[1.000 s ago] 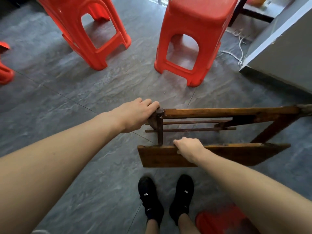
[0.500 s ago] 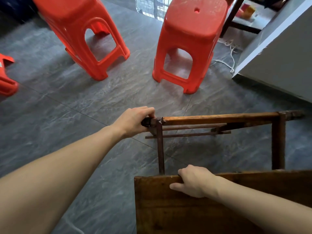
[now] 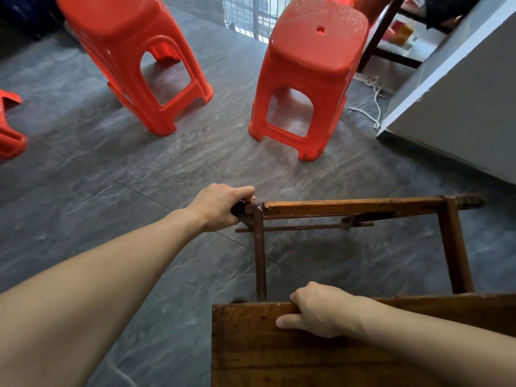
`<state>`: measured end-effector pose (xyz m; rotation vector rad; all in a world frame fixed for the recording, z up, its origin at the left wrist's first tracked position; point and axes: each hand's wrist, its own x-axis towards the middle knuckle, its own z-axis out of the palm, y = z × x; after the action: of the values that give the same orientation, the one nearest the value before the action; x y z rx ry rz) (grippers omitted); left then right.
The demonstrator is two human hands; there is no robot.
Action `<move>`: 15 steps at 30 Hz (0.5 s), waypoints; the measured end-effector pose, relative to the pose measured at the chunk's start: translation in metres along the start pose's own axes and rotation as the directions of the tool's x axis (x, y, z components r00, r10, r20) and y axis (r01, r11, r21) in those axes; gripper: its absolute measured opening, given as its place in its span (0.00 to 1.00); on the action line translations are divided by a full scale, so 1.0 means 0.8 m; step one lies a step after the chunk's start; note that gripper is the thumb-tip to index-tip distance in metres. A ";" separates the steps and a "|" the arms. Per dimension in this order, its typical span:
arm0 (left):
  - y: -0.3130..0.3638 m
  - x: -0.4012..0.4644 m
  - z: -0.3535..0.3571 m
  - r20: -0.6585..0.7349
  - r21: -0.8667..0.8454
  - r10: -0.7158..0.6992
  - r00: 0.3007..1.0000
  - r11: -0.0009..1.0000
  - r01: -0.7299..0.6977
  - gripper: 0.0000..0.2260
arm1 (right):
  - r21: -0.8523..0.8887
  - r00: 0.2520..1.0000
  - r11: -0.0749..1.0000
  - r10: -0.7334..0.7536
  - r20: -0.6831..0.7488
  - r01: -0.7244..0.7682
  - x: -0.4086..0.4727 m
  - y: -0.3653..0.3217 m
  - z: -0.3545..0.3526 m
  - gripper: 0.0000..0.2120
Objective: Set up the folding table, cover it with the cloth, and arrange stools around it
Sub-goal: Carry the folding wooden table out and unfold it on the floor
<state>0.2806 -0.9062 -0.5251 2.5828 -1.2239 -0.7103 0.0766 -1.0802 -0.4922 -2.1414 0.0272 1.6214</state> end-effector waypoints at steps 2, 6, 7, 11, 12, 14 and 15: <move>0.002 -0.001 -0.003 0.027 0.026 0.000 1.000 1.000 -0.001 0.16 | -0.025 1.000 1.000 0.002 0.024 -0.001 -0.001 0.001 -0.001 0.30; 0.016 -0.005 -0.015 0.077 0.056 0.023 0.997 0.998 -0.027 0.13 | -0.067 0.999 0.997 0.026 0.031 -0.024 -0.016 0.011 -0.009 0.35; 0.020 -0.006 -0.014 0.075 0.048 0.023 0.997 0.998 -0.027 0.14 | -0.071 1.000 0.997 0.023 0.019 -0.022 -0.024 0.016 -0.013 0.37; 0.032 -0.020 0.006 0.050 -0.011 -0.009 0.999 1.000 0.010 0.19 | -0.227 0.992 0.974 -0.013 -0.124 -0.016 -0.056 0.039 -0.031 0.41; 0.034 -0.026 0.012 0.047 -0.051 -0.034 0.998 0.998 0.036 0.19 | -0.287 0.982 0.958 -0.033 -0.185 -0.022 -0.062 0.046 -0.034 0.41; 0.042 -0.038 0.023 0.057 -0.131 -0.082 0.995 0.987 0.089 0.17 | -0.408 0.949 0.912 -0.093 -0.300 -0.039 -0.071 0.061 -0.043 0.37; 0.048 -0.044 0.029 0.077 -0.166 -0.095 0.992 0.980 0.107 0.17 | -0.461 0.929 0.886 -0.135 -0.344 -0.041 -0.076 0.068 -0.049 0.35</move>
<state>0.2241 -0.9026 -0.5187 2.5123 -1.0069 -0.8892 0.0784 -1.1581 -0.4469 -2.7625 -0.3274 1.2610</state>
